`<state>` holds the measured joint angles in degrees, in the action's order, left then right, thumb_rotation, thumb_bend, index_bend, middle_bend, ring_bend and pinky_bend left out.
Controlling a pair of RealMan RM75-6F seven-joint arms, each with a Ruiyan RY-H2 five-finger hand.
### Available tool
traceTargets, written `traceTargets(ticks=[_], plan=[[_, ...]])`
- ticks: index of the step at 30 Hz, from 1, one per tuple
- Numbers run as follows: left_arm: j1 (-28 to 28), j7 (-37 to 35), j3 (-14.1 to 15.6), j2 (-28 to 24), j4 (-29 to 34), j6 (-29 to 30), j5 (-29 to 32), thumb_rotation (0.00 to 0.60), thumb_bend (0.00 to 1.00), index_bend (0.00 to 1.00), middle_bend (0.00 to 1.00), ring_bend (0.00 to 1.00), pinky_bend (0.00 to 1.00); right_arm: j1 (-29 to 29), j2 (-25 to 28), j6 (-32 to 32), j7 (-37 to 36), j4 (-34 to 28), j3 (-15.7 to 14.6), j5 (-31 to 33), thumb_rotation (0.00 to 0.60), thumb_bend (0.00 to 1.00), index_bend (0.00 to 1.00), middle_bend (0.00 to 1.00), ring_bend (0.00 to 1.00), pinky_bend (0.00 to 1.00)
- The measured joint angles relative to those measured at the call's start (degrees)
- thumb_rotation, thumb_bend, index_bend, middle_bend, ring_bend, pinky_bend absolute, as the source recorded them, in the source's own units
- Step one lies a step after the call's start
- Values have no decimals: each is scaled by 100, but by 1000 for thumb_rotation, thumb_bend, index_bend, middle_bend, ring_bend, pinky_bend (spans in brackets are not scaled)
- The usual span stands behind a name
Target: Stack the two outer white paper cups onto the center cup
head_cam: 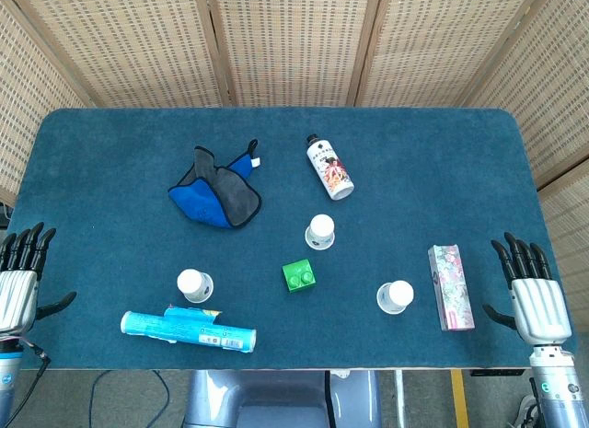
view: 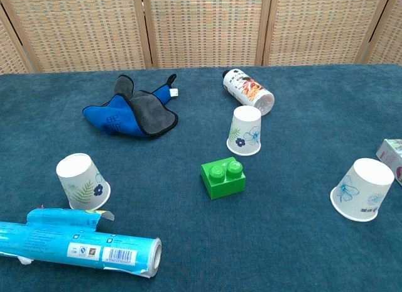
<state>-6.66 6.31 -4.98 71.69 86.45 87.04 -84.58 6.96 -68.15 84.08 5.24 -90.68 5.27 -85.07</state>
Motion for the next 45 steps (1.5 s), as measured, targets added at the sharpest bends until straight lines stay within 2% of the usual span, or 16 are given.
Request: traceTargets(ticks=[40,45], plan=[[-95,-55,69,-14,63,-67,-177,600,0,1,0,0,0,-65,66,75,-188,-29,-38,-50,600,70,72,0,0,19],[-215,-233,80,-58,110,-237,-250,600,1,111,0,0,0,-67,69,67,-201,-30,-25,-16,600,69,75,0,0,18]])
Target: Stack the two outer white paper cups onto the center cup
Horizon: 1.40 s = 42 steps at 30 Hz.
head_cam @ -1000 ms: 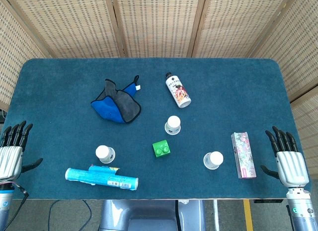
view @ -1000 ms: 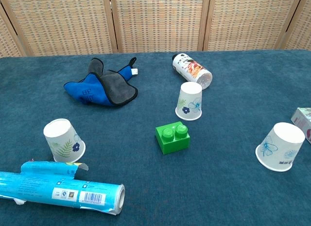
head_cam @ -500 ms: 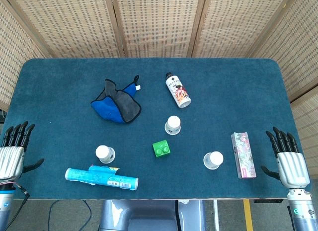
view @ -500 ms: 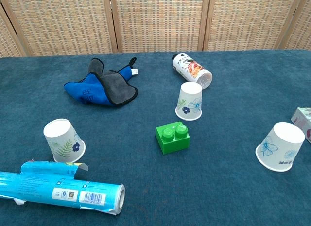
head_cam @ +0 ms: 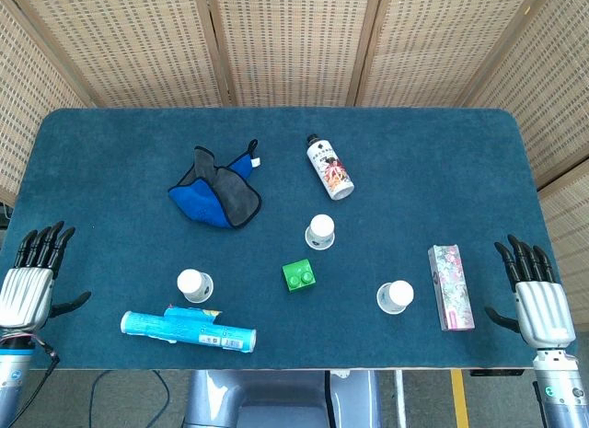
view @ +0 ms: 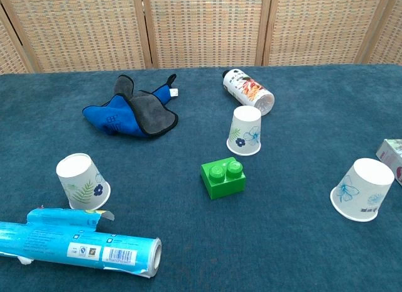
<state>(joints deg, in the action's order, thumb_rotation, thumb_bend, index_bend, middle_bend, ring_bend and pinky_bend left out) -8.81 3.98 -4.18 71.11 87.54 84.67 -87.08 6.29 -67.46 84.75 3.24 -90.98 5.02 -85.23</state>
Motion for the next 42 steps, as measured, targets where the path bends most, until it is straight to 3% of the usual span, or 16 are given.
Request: traceTargets(ticks=[18,31,42], plan=[[-1248,217,-38,-851,963,-1736,-307,600,86,267,0,0,0,-6,26,-34,-83,-5,34,89,600,68,84,0,0,19],[-1817,1037,-80,-622,1242,-2573,210,600,89,310,0,0,0,-21,81,-32,-263,-8,63,128,600,66,84,0,0,19],[-2061,1636,-13,-213,1183,-2910,634,600,96,325,0,0,0,-42,128,-2,-409,-4,83,133,600,66,87,0,0,19]])
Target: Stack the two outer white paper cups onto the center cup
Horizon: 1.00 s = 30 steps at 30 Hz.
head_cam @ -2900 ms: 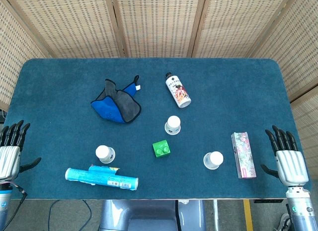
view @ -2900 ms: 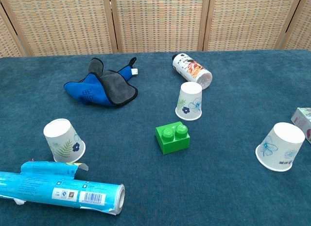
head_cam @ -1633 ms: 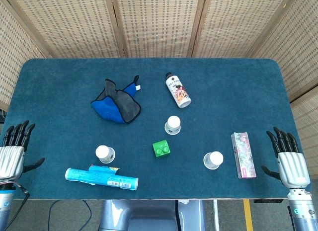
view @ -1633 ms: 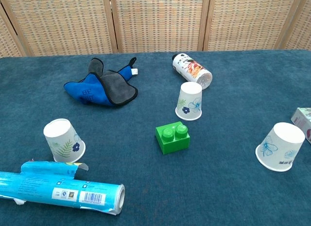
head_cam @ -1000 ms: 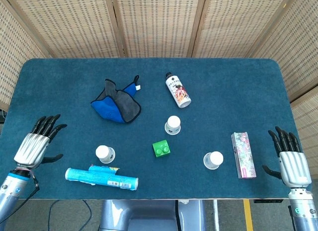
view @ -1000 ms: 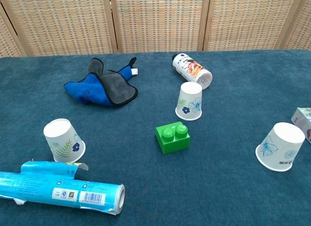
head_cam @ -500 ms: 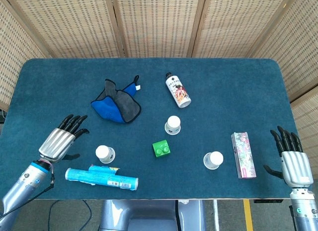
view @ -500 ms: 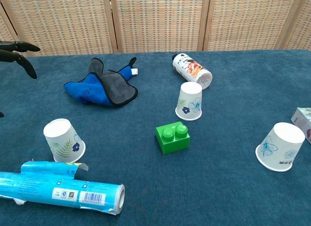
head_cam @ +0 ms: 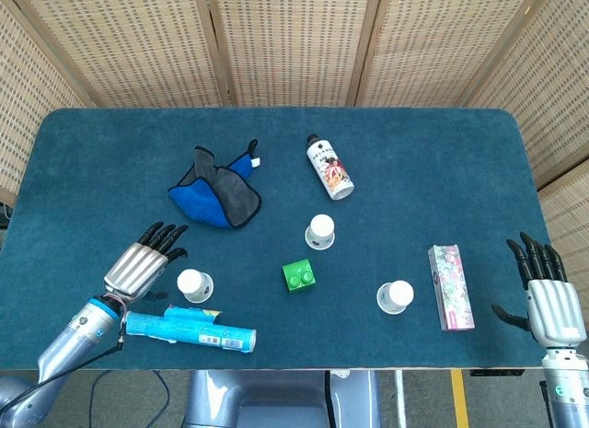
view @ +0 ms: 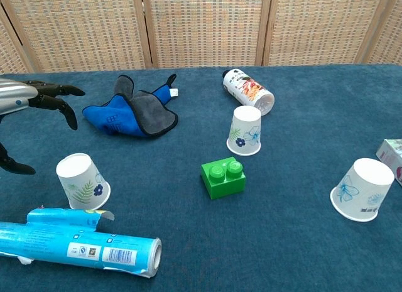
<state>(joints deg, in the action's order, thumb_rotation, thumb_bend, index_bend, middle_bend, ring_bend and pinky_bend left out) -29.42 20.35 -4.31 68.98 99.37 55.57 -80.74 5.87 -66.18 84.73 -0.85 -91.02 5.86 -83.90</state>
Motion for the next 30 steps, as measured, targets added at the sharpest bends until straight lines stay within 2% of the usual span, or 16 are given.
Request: traceTargets(ticks=[11,15,21,30], plan=[[-252,487,13,435,-174,-267,553,600,103,338,0,0,0,-20,57,15,-185,-3,29,30,600,66,88,0,0,18],[-331,569,24,584,-229,-324,695,600,121,437,0,0,0,-22,69,16,-227,0,32,24,600,66,88,0,0,19],[-360,693,57,723,-317,-266,801,600,149,501,0,0,0,-32,82,35,-303,0,32,6,600,66,93,0,0,19],[-395,660,45,755,-260,-84,798,600,150,468,0,0,0,-37,86,53,-366,11,13,-57,600,66,93,0,0,19]])
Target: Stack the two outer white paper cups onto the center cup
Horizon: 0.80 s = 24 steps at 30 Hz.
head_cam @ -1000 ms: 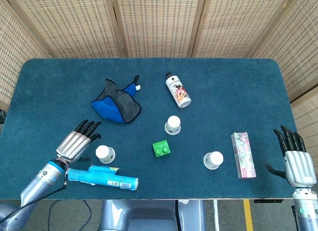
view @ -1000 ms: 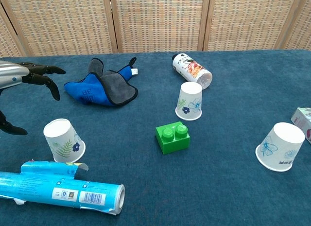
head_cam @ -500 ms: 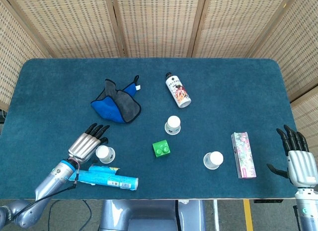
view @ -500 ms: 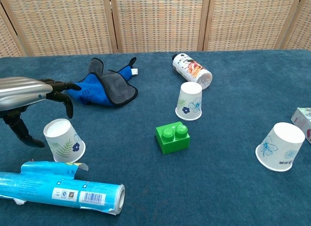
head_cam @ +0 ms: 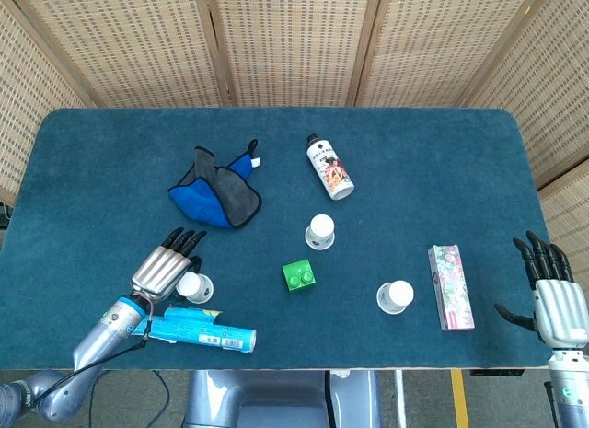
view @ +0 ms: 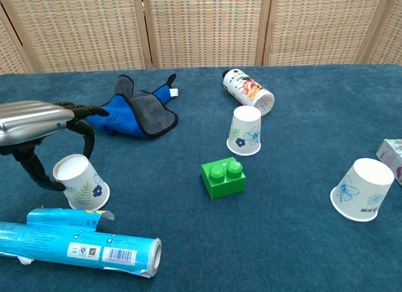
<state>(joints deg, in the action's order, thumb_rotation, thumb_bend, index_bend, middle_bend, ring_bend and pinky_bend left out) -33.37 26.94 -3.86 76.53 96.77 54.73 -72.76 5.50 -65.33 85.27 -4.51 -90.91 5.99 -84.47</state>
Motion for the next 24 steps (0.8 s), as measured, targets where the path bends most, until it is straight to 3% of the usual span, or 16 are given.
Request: traceTargets(ticks=[5,14,19,24], plan=[[-50,-27,-131,-148,240,126,-26,600,150,478,0,0,0,23,-6,-48,-32,15,8,19,600,67,93,0,0,19],[-571,242,-794,-37,358,189,453,600,150,486,0,0,0,75,11,-238,-226,145,99,272,600,66,93,0,0,19],[-1045,356,-1162,347,74,102,707,600,150,486,0,0,0,144,-23,-465,-255,281,181,547,600,66,93,0,0,18],[-1658,245,-1472,937,-674,-161,879,600,149,485,0,0,0,254,-99,-803,-257,509,308,955,600,66,94,0,0,19]])
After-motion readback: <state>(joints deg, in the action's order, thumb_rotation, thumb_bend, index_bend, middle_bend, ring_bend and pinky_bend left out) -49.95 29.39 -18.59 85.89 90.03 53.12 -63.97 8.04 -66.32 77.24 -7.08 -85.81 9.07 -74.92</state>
